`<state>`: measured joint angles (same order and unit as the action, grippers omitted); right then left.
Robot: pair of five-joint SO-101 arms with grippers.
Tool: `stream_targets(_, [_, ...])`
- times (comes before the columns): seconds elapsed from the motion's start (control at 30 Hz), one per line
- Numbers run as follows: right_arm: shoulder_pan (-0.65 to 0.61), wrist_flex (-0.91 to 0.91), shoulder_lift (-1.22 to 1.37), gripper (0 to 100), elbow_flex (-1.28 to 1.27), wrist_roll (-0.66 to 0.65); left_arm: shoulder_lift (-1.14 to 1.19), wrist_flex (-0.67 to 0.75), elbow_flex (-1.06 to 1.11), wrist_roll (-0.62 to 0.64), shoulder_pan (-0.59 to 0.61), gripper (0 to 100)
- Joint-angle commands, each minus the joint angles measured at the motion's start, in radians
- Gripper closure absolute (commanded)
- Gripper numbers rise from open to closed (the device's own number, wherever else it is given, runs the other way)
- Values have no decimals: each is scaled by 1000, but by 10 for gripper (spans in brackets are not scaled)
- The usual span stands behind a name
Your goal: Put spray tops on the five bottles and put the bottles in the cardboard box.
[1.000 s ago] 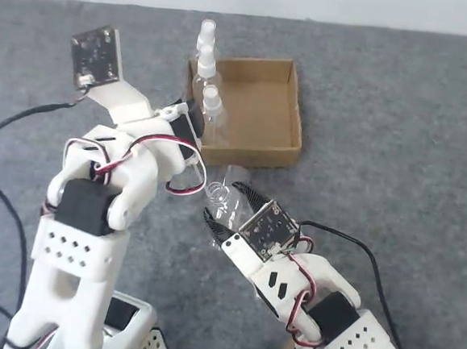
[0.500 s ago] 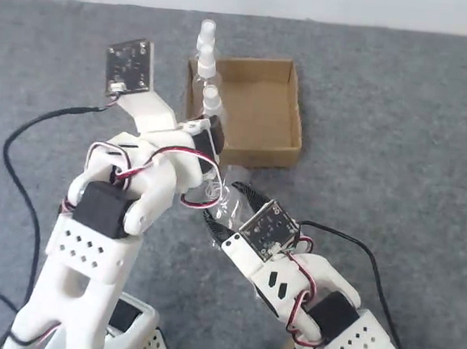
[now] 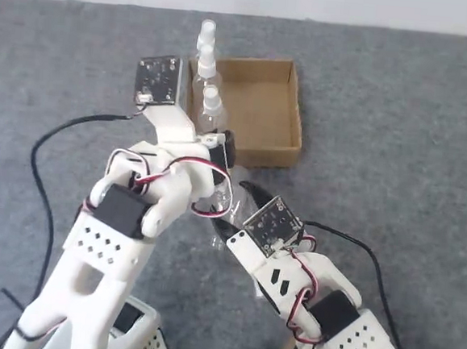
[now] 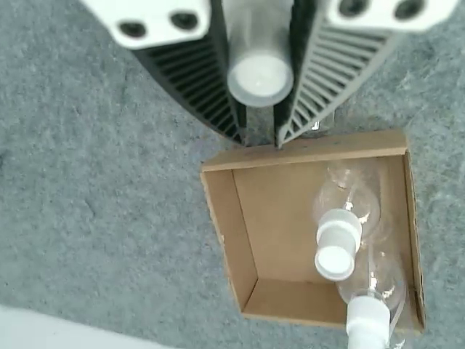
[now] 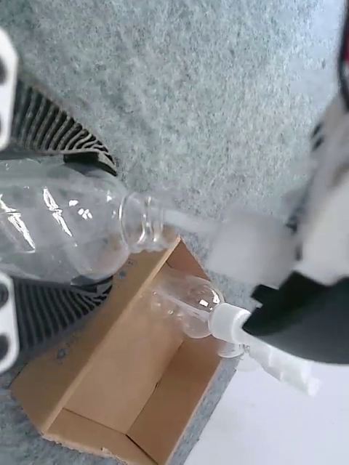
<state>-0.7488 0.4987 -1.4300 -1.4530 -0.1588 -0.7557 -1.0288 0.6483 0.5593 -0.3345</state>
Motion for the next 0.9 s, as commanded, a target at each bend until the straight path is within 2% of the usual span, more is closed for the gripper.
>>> stream_targets(0.0, [35,-16,-27,992,18,11,-29,35,4,-11,-6,989])
stream_targets(0.2, [35,-15,-27,992,18,11,-29,34,53,-11,-61,989])
stream_targets(0.6, [35,5,-21,992,18,12,-31,-14,48,-15,-66,989])
stream_targets(0.87, [36,5,-18,992,18,87,-66,-15,56,-52,-66,989])
